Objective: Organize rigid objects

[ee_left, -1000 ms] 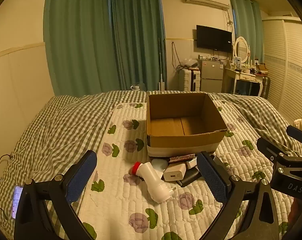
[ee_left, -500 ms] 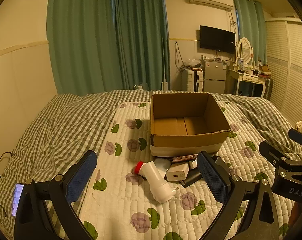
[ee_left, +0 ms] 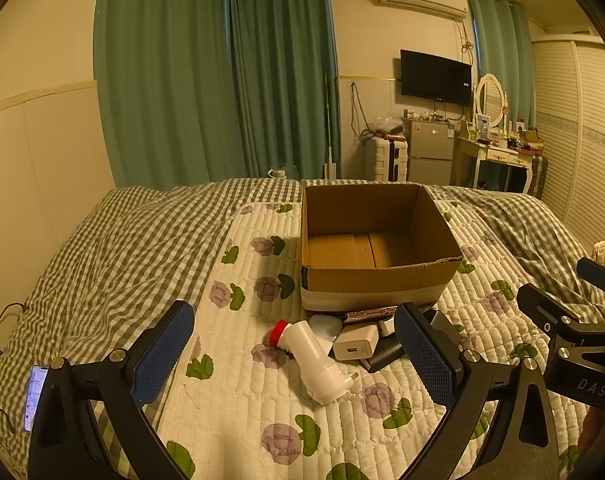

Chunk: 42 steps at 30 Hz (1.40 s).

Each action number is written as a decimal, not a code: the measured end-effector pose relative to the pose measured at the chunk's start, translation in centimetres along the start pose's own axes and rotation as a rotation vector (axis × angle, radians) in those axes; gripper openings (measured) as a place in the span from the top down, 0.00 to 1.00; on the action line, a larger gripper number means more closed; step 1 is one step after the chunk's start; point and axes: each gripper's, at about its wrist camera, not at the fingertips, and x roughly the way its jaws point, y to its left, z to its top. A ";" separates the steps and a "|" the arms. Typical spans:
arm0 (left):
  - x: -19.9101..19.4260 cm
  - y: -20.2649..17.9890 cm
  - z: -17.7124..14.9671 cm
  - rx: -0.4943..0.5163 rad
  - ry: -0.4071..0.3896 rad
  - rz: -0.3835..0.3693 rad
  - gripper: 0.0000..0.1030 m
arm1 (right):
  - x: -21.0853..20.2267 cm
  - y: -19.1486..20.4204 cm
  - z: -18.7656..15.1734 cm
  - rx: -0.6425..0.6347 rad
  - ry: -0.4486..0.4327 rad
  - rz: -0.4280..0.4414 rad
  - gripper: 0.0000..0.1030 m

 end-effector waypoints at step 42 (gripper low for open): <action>-0.3 -0.1 0.2 -0.012 -0.002 -0.016 0.01 | 0.4 0.7 0.0 -0.029 0.025 0.019 0.00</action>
